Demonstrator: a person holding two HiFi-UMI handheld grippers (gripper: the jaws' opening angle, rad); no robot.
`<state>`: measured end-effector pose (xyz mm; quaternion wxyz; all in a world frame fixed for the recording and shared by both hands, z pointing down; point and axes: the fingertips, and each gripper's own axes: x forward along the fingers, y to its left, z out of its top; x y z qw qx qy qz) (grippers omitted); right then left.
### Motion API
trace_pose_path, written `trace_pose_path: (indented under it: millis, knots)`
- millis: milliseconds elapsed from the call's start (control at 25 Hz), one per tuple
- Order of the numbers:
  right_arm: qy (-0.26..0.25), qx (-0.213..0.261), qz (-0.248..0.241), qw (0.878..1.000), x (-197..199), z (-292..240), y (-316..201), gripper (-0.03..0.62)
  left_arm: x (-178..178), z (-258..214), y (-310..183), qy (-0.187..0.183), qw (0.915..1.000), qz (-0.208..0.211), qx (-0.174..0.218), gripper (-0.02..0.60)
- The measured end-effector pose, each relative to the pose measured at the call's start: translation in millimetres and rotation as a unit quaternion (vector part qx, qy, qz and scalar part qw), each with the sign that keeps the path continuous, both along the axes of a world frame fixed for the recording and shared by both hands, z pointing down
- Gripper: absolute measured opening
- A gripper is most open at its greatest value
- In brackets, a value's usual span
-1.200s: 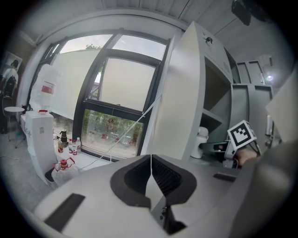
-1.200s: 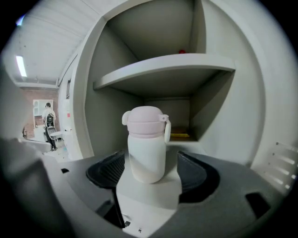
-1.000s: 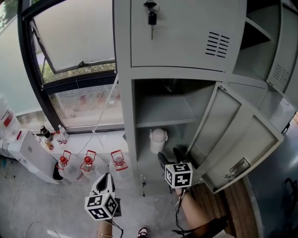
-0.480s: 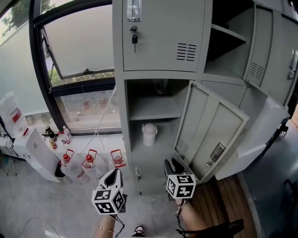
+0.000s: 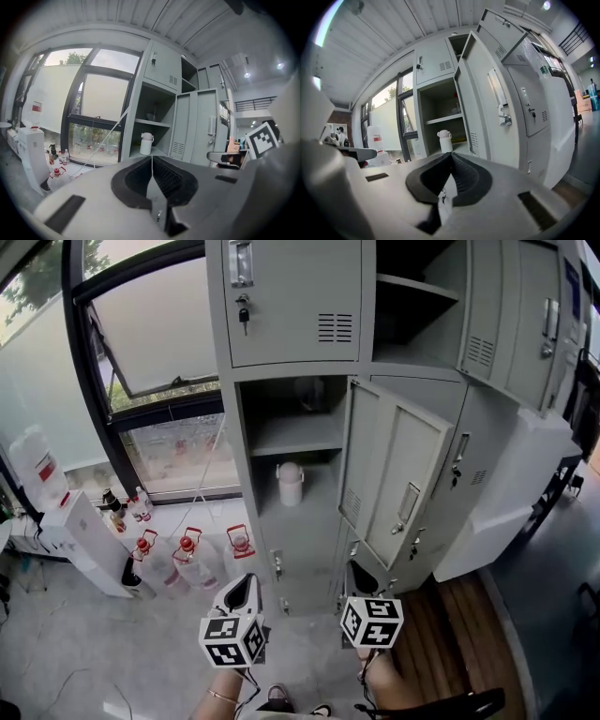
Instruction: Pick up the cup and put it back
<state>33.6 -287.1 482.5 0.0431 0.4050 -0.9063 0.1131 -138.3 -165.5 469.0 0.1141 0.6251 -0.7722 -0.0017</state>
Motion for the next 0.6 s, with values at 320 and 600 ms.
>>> trace_pose_path:
  millis: [320, 600]
  knots:
    - [0.020, 0.004, 0.005, 1.000, 21.5, -5.7, 41.8, -0.008, 11.2, -14.8, 11.4, 0.010, 0.9995, 0.007, 0.028, 0.011]
    - [0.005, -0.015, 0.014, 1.000, 13.9, -4.4, 71.1, -0.008, 10.9, -10.9, 34.4, 0.005, 0.9994, 0.025, 0.025, 0.011]
